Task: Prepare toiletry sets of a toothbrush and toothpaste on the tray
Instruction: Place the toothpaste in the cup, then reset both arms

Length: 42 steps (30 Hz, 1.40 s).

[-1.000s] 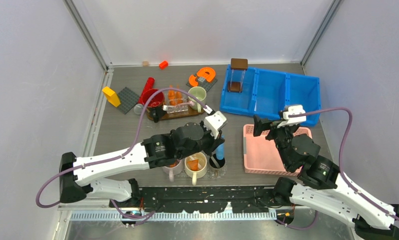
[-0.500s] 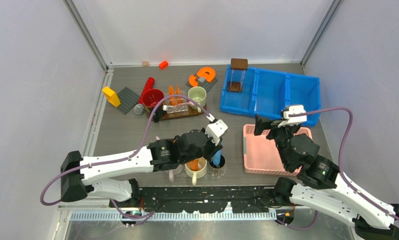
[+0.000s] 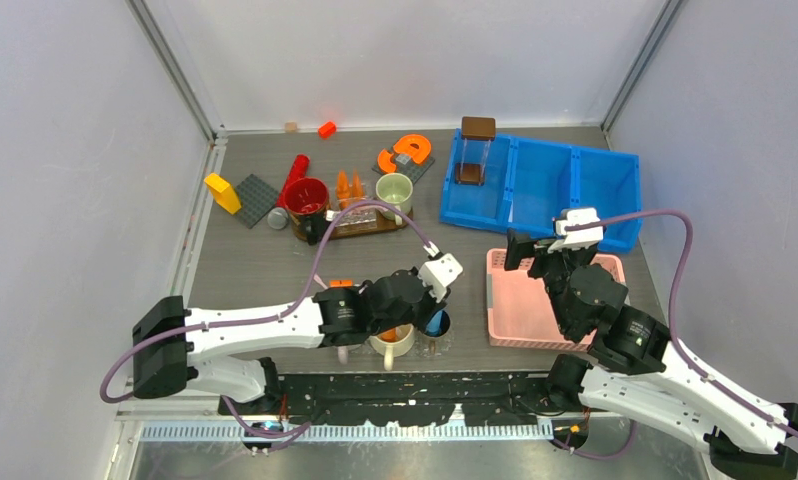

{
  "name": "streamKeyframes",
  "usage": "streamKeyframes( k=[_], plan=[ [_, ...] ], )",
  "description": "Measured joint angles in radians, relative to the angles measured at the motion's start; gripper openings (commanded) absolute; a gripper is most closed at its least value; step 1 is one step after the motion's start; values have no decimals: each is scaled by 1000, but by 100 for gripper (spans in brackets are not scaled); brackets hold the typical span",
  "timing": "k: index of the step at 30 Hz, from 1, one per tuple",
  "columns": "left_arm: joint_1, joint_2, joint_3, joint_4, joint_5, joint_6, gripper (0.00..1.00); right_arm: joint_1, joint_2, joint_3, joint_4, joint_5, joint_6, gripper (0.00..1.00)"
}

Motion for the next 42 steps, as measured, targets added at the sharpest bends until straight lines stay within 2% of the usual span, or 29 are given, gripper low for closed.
streamKeyframes(
  k=[4, 9, 15, 20, 25, 29, 34, 42],
  plan=[
    [0, 0, -10, 3, -2, 4, 40, 0, 1, 0, 1, 1, -2, 96],
    [0, -3, -10, 18, -6, 5, 57, 0, 1, 0, 2, 3, -2, 96],
    [0, -49, -7, 15, -15, 8, 72, 0, 0, 0, 5, 4, -2, 96],
    [0, -81, 54, 6, -45, 39, 83, 0, -13, 0, 5, 7, -2, 96],
    [23, -113, 131, -23, -114, 83, 87, 0, -39, 0, 4, 16, -1, 96],
    [133, -145, 161, -71, -145, 87, 88, 0, -53, 0, -1, 40, 2, 97],
    [368, -223, 162, -190, -187, 71, 92, 0, -89, 0, -9, 96, 11, 97],
    [621, -511, 161, -356, -301, 51, 95, 0, -186, 15, -47, 214, 38, 99]
  ],
)
